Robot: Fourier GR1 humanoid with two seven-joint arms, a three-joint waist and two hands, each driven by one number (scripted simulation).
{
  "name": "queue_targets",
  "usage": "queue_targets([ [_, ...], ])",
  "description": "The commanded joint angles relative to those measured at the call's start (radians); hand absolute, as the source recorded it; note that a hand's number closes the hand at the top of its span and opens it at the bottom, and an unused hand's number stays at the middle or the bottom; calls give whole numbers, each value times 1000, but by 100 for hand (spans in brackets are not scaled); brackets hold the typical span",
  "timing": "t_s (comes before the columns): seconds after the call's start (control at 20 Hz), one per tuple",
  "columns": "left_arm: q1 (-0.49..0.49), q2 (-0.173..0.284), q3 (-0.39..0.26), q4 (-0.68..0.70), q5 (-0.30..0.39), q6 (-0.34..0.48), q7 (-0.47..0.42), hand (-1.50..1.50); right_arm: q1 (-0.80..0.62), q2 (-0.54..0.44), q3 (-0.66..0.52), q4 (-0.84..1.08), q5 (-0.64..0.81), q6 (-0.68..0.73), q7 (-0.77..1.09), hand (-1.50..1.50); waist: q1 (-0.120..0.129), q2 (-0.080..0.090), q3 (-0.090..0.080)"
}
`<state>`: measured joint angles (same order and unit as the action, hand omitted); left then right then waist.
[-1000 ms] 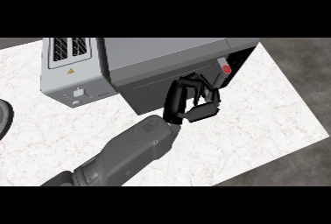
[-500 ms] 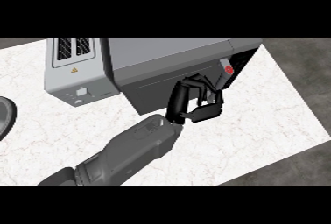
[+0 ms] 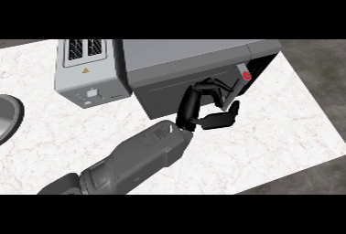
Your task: Pick up the milk, place it into the microwave and close the microwave
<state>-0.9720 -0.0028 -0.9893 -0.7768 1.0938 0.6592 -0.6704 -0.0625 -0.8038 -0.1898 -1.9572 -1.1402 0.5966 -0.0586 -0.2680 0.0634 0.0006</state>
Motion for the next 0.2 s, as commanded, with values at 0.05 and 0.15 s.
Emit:
queue_targets([
  [0.05, 53, 8, 82, 183, 61, 48, 12, -150, 30, -14, -26, -14, -13, 0, 7, -150, 25, 6, -1],
  [0.15, 39, 12, 84, 182, 75, 28, 14, -150, 35, -18, -30, -23, -22, -11, 13, -150, 28, 6, -2],
])
